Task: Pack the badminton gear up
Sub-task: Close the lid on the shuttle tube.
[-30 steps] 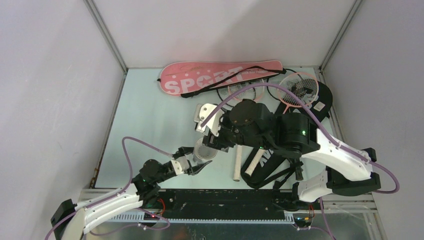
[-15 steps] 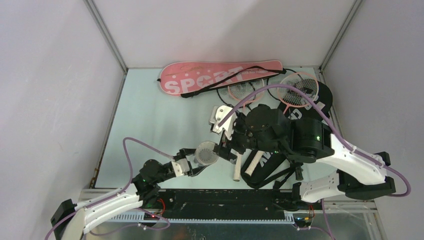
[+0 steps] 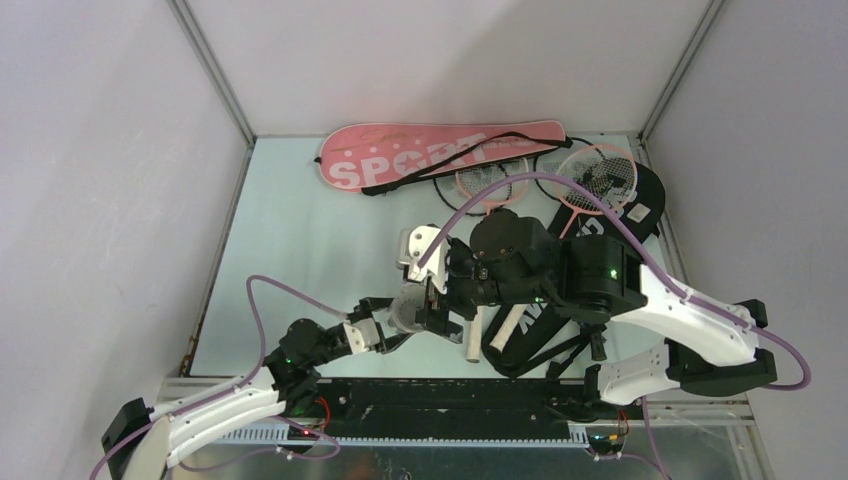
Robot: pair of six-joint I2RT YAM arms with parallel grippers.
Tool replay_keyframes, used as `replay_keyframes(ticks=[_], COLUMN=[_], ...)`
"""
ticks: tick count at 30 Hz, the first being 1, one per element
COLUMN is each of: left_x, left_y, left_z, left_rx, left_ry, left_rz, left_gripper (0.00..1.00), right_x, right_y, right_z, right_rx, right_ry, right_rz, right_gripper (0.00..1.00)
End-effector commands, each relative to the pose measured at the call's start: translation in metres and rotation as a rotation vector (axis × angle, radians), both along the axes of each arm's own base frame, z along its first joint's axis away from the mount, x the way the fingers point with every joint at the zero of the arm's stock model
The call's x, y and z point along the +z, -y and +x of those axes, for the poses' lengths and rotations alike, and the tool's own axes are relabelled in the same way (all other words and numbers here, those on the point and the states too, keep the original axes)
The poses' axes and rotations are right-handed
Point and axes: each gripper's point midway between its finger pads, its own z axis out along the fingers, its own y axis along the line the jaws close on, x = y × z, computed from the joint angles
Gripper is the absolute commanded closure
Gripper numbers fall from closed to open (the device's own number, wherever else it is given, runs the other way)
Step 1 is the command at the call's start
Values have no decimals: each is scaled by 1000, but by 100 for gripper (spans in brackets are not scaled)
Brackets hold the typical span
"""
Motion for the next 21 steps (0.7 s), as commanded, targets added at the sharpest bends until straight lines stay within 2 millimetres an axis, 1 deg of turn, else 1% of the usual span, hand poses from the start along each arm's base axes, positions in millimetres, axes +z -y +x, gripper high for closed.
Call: replay_keyframes(ticks=[1,2,3,4,5,6,7,8,9,10,11,12,13,14,15,16,17,18,19,20,21], left_x=[40,39,38,37,37,36,35,35,34,34,30,31,25,25,21,23,19,20,15,12,12], left_y=[3,3,2,2,1,1,0,0,0,0,0,0,1,2,2,2,2,2,2,2,3], left_z=[-5,-5,-5,-4,-3,-2,-1,-1,-2,-1,-4,-4,-6,-8,-9,-9,-9,-9,-9,-9,-10], left_rx=[-32,-30,-26,-21,-14,-8,-5,-2,-6,-5,-18,-20,-39,-49,-57,-59,-63,-64,-71,-77,-85], left_ry=[61,69,72,85,92,109,118,139,147,171,178,213,240,257,276,288,304,316,331,333,357], left_rz=[-93,-88,-85,-80,-78,-71,-65,-57,-47,-34,-16,2,39,49,74,78,102,113,141,164,175], left_gripper=[61,61,62,62,63,63,63,63,62,62,61,61,61,61,62,62,62,62,62,63,63], right_x=[-12,-4,2,8,17,19,30,31,42,39,45,42,44,41,40,36,34,26,22,13,8], right_y=[10,14,15,23,22,32,31,42,43,56,58,69,71,77,77,79,79,79,79,79,79], right_z=[25,27,35,36,39,37,38,35,32,27,24,19,13,9,3,-2,-7,-10,-12,-14,-15], right_rx=[-139,-169,-220,-250,-272,-286,-296,-297,-285,-285,-269,-265,-243,-240,-210,-199,-176,-179,-178,-179,-181], right_ry=[40,37,53,45,51,41,42,33,28,13,6,-21,-40,-73,-94,-119,-140,-172,-190,-217,-224], right_rz=[-62,-28,5,41,89,123,194,234,305,342,391,421,449,469,482,484,478,456,444,414,400], right_gripper=[16,16,16,16,16,16,16,16,15,15,14,14,14,14,14,14,14,14,14,15,15])
